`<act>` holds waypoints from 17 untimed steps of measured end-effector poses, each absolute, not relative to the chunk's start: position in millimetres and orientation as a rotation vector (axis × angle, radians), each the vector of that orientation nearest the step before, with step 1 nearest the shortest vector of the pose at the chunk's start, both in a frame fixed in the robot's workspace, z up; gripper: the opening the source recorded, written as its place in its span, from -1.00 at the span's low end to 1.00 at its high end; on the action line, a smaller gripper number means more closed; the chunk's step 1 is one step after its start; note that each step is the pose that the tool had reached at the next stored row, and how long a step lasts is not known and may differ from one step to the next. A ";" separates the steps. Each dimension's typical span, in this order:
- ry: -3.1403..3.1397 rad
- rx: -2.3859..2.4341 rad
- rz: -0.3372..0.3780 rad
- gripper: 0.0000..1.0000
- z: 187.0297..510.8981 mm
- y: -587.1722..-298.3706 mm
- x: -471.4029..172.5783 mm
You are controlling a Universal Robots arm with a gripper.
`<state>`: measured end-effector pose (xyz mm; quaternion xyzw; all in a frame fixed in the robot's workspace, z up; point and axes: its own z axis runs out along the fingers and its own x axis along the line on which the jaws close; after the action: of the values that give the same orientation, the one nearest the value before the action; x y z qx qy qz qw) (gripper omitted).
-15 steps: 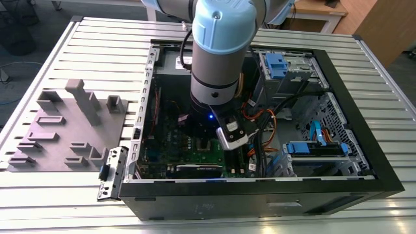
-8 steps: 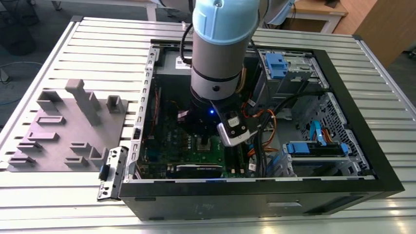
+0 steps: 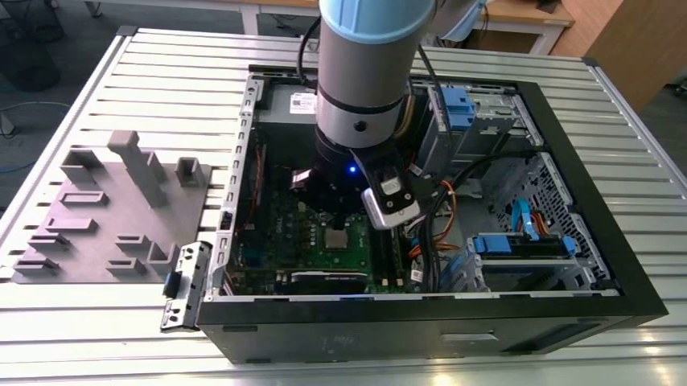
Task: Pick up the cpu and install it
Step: 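Place the cpu into insertion slot, then close the cpu cover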
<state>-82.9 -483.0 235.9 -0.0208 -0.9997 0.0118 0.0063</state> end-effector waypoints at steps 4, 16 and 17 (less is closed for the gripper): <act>-3.128 -0.065 0.037 -0.79 237.1 -483.0 -82.9; -3.128 -0.065 0.037 -0.79 238.6 -483.0 -83.0; -3.128 -0.065 0.037 -0.79 238.6 -483.0 -82.9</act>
<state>-82.9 -483.0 238.6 -0.0208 -0.9997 0.0117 0.0063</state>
